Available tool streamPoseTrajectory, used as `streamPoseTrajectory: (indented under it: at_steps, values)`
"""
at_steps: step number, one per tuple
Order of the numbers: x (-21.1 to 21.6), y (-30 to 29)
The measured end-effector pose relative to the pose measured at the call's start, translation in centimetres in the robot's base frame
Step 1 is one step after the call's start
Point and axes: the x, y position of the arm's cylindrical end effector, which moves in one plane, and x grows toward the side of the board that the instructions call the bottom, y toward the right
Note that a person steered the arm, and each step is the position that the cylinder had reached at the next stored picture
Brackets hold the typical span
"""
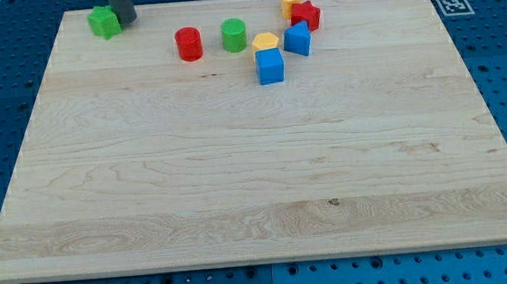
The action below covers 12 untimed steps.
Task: Push the blue cube towards the bottom right corner
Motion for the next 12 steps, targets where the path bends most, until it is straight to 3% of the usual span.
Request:
streamPoseTrajectory:
  at_steps: [2, 6, 9, 12]
  values:
    - [-0.6, 10.5]
    - [9.9, 15.9]
    - [16.3, 27.8]
    - [14.2, 19.6]
